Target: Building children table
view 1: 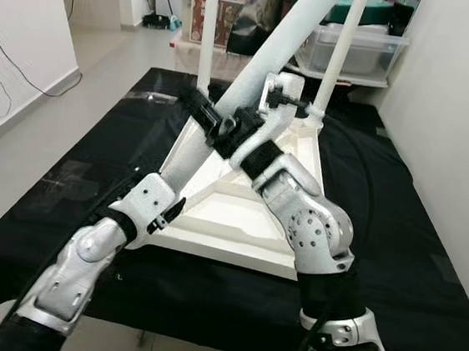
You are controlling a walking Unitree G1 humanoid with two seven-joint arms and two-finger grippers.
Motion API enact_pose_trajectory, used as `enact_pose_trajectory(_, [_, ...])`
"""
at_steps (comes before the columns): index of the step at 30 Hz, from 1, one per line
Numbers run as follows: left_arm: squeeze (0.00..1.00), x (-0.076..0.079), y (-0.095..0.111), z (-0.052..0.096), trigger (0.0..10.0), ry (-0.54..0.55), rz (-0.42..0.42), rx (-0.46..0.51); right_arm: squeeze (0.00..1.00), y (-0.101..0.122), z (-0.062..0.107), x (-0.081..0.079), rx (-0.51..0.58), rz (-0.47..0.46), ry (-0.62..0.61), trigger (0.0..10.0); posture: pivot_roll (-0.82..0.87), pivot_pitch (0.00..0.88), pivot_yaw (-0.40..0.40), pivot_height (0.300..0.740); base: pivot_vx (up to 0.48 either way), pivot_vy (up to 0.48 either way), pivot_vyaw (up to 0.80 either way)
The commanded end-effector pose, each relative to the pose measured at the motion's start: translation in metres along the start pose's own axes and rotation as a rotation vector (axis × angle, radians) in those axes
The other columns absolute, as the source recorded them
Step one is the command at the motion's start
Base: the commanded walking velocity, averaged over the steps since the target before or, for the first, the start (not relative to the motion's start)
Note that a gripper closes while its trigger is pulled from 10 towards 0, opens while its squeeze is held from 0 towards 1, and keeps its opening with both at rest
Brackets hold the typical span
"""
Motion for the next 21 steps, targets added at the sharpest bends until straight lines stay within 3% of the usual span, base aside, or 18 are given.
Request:
enact_pose_trajectory(1, [0.0, 0.014, 0.011, 0.002, 10.0, -0.096, -0.027, 0.043, 0.0, 0.001, 0.001, -0.007, 0.018, -0.012, 0.068, 10.0, 0.14, 0.0, -0.056, 0.74, 0.0, 0.0, 0.0])
enact_pose_trajectory(3, [0.0, 0.02, 0.016, 0.012, 10.0, -0.17, -0.003, 0.053, 0.0, 0.003, 0.01, -0.015, 0.037, -0.044, 0.178, 10.0, 0.14, 0.0, -0.057, 0.74, 0.0, 0.0, 0.0])
enact_pose_trajectory(7, [0.0, 0.031, 0.016, 0.018, 10.0, -0.246, 0.005, 0.047, 0.0, 0.002, 0.015, -0.022, 0.042, -0.054, 0.251, 10.0, 0.15, 0.0, -0.064, 0.74, 0.0, 0.0, 0.0])
enact_pose_trajectory(8, [0.0, 0.042, 0.012, 0.023, 10.0, -0.31, -0.004, 0.03, 0.0, 0.002, 0.017, -0.026, 0.047, -0.056, 0.294, 10.0, 0.15, 0.0, -0.067, 0.74, 0.0, 0.0, 0.0])
enact_pose_trajectory(11, [0.0, 0.053, 0.004, 0.035, 10.0, -0.407, -0.029, -0.012, 0.0, 0.001, 0.022, -0.031, 0.044, -0.04, 0.36, 10.0, 0.15, 0.0, -0.063, 0.74, 0.0, 0.0, 0.0])
enact_pose_trajectory(14, [0.0, 0.05, -0.001, 0.043, 10.0, -0.433, -0.035, -0.046, 0.0, 0.001, 0.025, -0.028, 0.042, -0.034, 0.383, 10.0, 0.15, 0.0, -0.063, 0.74, 0.0, 0.0, 0.0])
enact_pose_trajectory(15, [0.0, 0.048, -0.002, 0.045, 10.0, -0.43, -0.034, -0.053, 0.0, 0.003, 0.026, -0.026, 0.057, -0.043, 0.382, 2.4, 0.15, 0.0, -0.063, 0.74, 0.0, 0.0, 0.0])
enact_pose_trajectory(17, [0.0, 0.047, -0.003, 0.045, 10.0, -0.427, -0.033, -0.058, 0.0, 0.004, 0.027, -0.025, 0.067, -0.05, 0.381, 2.4, 0.15, 0.0, -0.063, 0.74, 0.0, 0.0, 0.0])
enact_pose_trajectory(18, [0.0, 0.047, -0.003, 0.046, 10.0, -0.426, -0.029, -0.06, 0.0, 0.005, 0.028, -0.024, 0.074, -0.062, 0.381, 0.0, 0.15, 0.0, -0.063, 0.74, 0.0, 0.0, 0.0])
enact_pose_trajectory(21, [0.0, 0.048, -0.004, 0.046, 10.0, -0.429, -0.02, -0.065, 0.0, 0.006, 0.03, -0.026, 0.087, -0.08, 0.399, 0.0, 0.15, 0.0, -0.063, 0.74, 0.0, 0.0, 0.0])
Point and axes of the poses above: a point about 5 cm out from each wrist's last joint towards the gripper, its own z axis pointing back from the gripper into the wrist, its own y axis along the axis of the wrist's last joint, x = y × z, the point moved 4 cm from there along -z, pointing out of the wrist towards the gripper, and after that the axes turned 9 degrees about z, right-handed, at the moved point
